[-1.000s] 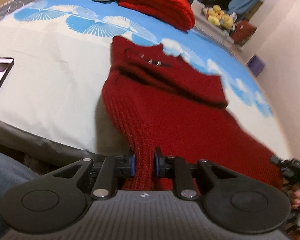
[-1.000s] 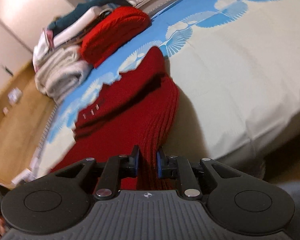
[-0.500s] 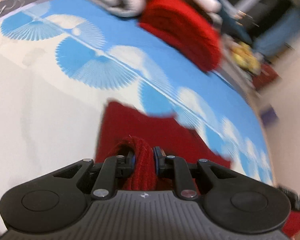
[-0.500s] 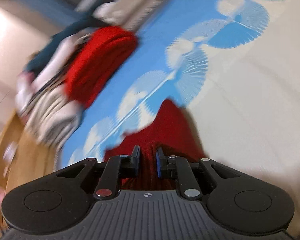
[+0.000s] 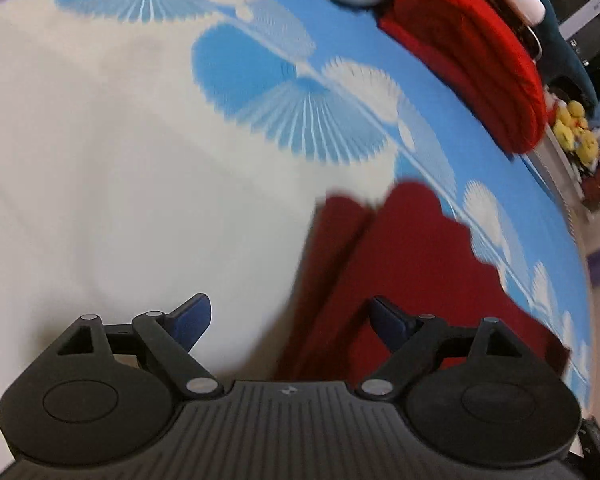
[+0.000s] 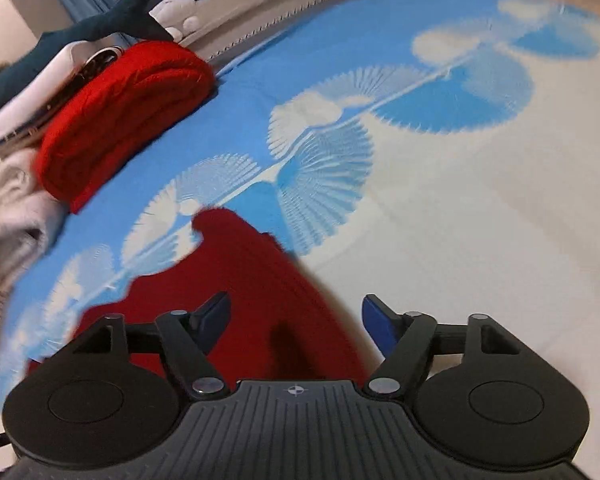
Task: Fold small clothes
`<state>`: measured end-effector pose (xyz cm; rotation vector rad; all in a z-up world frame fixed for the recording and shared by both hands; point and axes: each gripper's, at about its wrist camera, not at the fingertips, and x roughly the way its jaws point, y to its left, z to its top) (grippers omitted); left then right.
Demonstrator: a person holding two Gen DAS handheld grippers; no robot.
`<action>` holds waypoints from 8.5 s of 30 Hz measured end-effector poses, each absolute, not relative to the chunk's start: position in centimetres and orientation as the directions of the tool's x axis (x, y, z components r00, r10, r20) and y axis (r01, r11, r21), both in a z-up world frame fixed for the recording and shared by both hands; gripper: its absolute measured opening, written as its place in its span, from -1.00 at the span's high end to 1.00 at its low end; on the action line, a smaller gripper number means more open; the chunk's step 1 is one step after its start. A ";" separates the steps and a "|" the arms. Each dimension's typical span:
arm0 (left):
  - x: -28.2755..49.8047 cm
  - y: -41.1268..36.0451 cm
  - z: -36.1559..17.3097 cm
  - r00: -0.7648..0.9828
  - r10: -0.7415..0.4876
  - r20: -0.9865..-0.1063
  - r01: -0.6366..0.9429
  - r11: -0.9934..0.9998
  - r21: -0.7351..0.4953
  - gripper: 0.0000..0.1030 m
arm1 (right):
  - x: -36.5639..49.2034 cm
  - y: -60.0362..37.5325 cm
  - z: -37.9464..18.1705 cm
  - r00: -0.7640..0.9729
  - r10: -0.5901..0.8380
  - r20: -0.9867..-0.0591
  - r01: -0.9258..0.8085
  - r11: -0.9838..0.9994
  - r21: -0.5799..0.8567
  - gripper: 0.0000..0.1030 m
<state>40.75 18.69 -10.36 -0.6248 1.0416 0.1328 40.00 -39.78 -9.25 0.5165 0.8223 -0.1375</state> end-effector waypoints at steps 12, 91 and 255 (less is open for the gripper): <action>37.3 16.1 -10.6 0.592 -0.277 -0.757 -0.243 0.834 -0.495 0.01 | 37.5 -39.8 -12.4 0.605 0.164 -0.779 0.279 0.873 0.400 -0.51; 47.9 17.6 -11.3 0.610 -0.165 -0.775 -0.380 0.797 -0.469 0.67 | 39.5 -33.1 -8.8 0.729 0.131 -0.672 0.143 0.931 0.336 -0.27; 30.7 -3.2 -14.2 0.533 -0.213 -0.819 0.062 0.975 -0.213 -0.99 | 30.2 -33.9 -14.5 0.689 0.100 -0.718 0.503 0.648 0.572 0.42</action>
